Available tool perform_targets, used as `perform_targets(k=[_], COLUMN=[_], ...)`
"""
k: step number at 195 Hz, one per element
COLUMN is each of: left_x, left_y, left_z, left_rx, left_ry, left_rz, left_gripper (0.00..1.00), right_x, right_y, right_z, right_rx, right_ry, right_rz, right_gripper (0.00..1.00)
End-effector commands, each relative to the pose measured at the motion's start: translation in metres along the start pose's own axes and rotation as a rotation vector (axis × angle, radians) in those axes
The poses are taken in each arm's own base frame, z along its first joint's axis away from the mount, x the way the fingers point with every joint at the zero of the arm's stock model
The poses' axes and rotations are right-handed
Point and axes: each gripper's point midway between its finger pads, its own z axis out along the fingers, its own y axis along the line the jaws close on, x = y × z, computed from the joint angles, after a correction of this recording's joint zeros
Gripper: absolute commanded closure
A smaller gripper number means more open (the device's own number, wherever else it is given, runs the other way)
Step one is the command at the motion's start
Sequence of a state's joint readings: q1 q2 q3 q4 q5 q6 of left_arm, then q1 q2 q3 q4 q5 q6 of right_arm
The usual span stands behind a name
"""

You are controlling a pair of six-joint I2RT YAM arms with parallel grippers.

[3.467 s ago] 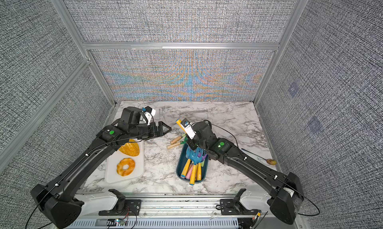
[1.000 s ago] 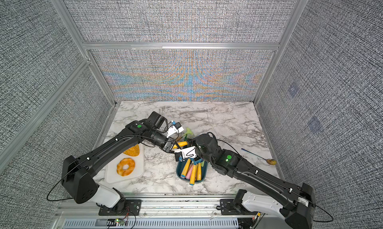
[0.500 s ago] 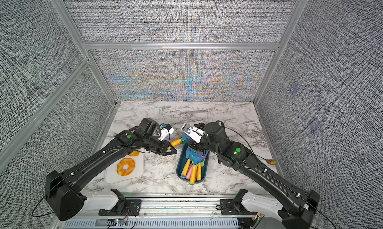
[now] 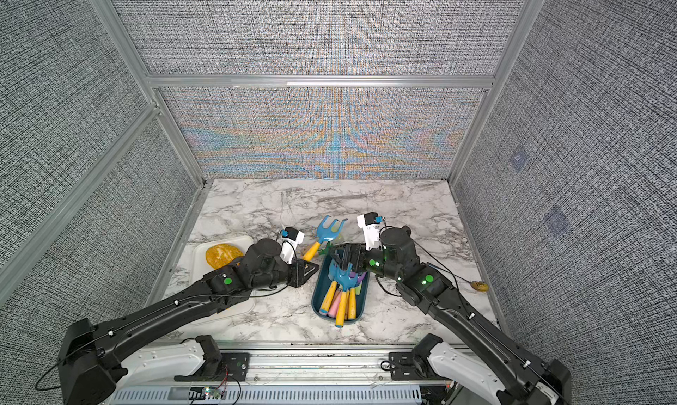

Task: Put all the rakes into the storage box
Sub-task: Pick up the rake at the center of the board.

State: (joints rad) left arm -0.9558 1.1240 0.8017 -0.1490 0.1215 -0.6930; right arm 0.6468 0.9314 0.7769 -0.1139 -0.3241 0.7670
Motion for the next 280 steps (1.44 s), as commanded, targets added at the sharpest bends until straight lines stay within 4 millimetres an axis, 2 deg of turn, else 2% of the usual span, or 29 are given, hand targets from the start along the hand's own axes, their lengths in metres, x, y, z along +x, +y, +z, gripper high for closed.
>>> perform_targets(k=[1, 48, 65, 84, 96, 123, 129, 145, 156, 161, 171, 196, 200, 205, 232, 245, 264, 280], left_x=[-0.024, -0.011, -0.005, 0.0, 0.003, 0.009, 0.009, 0.008, 0.006, 0.005, 0.003, -0.004, -0.005, -0.006, -0.014, -0.018, -0.019, -0.016], left_y=[-0.023, -0.044, -0.048, -0.055, -0.058, -0.058, -0.057, -0.053, -0.05, -0.047, -0.043, -0.027, -0.025, -0.021, -0.001, 0.015, 0.04, 0.052], left_z=[-0.001, 0.005, 0.01, 0.014, 0.017, 0.02, 0.02, 0.018, 0.015, 0.013, 0.009, -0.005, -0.008, -0.011, -0.025, -0.027, -0.028, -0.026], left_rx=[0.054, 0.122, 0.137, 0.166, 0.174, 0.165, 0.151, 0.115, 0.084, 0.06, 0.024, -0.067, -0.075, -0.087, -0.132, -0.17, -0.219, -0.245], left_ry=[-0.156, -0.159, -0.14, -0.13, -0.118, -0.086, -0.079, -0.069, -0.064, -0.065, -0.062, -0.079, -0.082, -0.087, -0.102, -0.09, -0.062, -0.042], left_rz=[0.024, 0.054, 0.055, 0.05, 0.052, 0.057, 0.059, 0.064, 0.064, 0.061, 0.07, 0.083, 0.083, 0.082, 0.057, 0.02, -0.041, -0.062], left_gripper=[1.0, 1.0, 1.0, 1.0, 1.0, 1.0, 0.96, 0.69, 0.41, 0.32, 0.27, 0.14, 0.11, 0.02, 0.01, 0.01, 0.01, 0.01], right_x=[-0.013, -0.017, -0.017, -0.016, -0.016, -0.013, -0.013, -0.009, -0.005, -0.003, 0.002, 0.029, 0.032, 0.038, 0.064, 0.076, 0.086, 0.088], right_y=[0.018, 0.008, 0.008, 0.008, 0.009, 0.004, 0.002, -0.01, -0.02, -0.024, -0.028, -0.035, -0.034, -0.036, -0.035, -0.037, -0.046, -0.052], right_z=[0.006, 0.018, 0.023, 0.027, 0.028, 0.023, 0.021, 0.013, 0.006, 0.002, -0.003, -0.005, -0.005, -0.004, 0.002, 0.006, 0.012, 0.016], right_rx=[-0.127, -0.109, -0.111, -0.109, -0.11, -0.079, -0.058, 0.021, 0.088, 0.104, 0.117, 0.09, 0.082, 0.077, 0.065, 0.078, 0.105, 0.129], right_ry=[-0.052, -0.08, -0.078, -0.076, -0.079, -0.078, -0.081, -0.085, -0.085, -0.084, -0.078, -0.006, 0.009, 0.028, 0.101, 0.131, 0.16, 0.162], right_rz=[0.263, 0.378, 0.385, 0.384, 0.381, 0.366, 0.357, 0.316, 0.295, 0.283, 0.257, 0.217, 0.197, 0.193, 0.152, 0.145, 0.148, 0.147], right_gripper=[0.15, 0.29, 0.43, 0.51, 0.63, 1.0, 1.0, 1.0, 1.0, 1.0, 1.0, 1.0, 1.0, 1.0, 1.0, 1.0, 1.0, 1.0])
